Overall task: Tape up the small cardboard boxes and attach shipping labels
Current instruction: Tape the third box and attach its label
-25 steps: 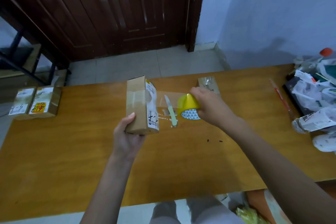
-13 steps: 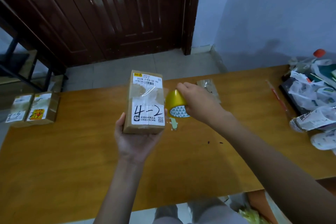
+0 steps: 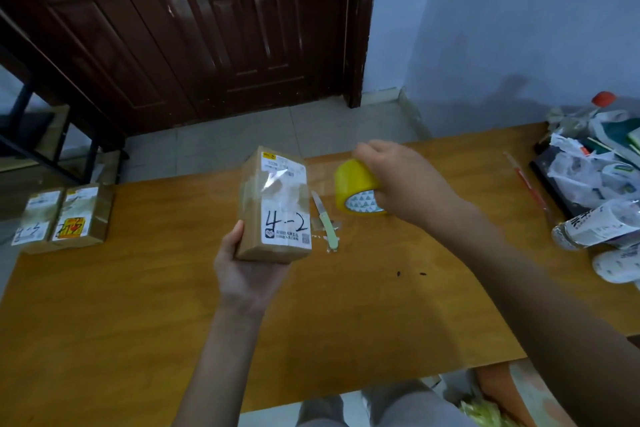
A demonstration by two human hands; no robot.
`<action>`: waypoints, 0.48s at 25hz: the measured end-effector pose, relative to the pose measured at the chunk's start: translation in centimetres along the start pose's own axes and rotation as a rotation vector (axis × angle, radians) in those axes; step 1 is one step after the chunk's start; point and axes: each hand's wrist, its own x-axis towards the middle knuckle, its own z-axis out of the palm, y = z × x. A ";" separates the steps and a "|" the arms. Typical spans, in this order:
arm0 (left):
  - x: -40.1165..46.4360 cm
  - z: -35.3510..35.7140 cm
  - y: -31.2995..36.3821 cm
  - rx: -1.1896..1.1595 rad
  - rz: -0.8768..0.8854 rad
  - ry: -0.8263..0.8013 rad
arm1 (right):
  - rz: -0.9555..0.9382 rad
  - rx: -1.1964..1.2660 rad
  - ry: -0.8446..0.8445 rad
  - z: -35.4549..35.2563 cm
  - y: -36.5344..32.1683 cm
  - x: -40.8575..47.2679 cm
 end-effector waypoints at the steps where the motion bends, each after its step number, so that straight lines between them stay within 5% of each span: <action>1: 0.0 -0.7 0.3 0.067 0.004 0.010 | -0.009 -0.038 0.043 -1.0 0.2 -0.2; 12: 0.2 1.1 -0.1 -0.055 -0.002 -0.137 | 0.039 0.067 -0.073 2.2 0.3 -0.9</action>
